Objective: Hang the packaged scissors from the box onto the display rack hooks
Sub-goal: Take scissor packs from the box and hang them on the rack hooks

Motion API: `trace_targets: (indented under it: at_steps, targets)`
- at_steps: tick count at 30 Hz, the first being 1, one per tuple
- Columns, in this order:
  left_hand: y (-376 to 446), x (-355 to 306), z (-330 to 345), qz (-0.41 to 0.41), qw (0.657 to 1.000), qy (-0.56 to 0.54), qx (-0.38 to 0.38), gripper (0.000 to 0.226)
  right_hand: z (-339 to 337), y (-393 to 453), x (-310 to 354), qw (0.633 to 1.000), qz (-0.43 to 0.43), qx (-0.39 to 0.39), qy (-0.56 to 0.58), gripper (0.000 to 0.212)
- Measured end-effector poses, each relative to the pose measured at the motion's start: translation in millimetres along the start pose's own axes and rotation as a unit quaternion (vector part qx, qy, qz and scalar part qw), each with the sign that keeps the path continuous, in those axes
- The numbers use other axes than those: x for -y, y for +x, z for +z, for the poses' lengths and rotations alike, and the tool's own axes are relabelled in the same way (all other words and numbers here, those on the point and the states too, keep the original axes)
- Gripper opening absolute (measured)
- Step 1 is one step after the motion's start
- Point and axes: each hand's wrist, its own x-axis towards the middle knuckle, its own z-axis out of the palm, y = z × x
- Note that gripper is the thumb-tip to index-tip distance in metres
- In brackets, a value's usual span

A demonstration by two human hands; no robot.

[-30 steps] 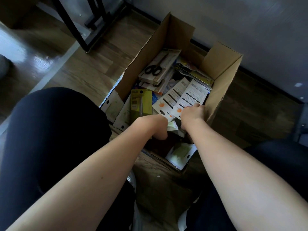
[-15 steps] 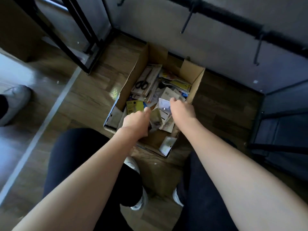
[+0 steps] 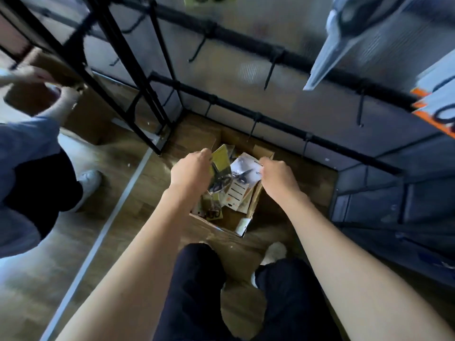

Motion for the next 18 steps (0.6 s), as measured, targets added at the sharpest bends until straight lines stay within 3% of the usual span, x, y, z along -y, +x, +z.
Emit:
trace_targets:
  at_steps: [9, 15, 18]
  targets:
    - [-26, -39, -136, 0.033, 0.985, -0.122, -0.12, 0.021, -137, -56, 37, 0.988, 0.001, -0.129, 0.087, 0.024]
    - [-58, -71, -195, 0.077, 0.938, -0.263, -0.214, 0.017, -196, -107, 42, 0.958, -0.001, -0.183, 0.221, 0.012]
    - [-70, -82, -214, 0.09, 0.906, -0.341, -0.236, 0.014, -214, -126, 41, 0.926, -0.006, -0.211, 0.312, 0.008]
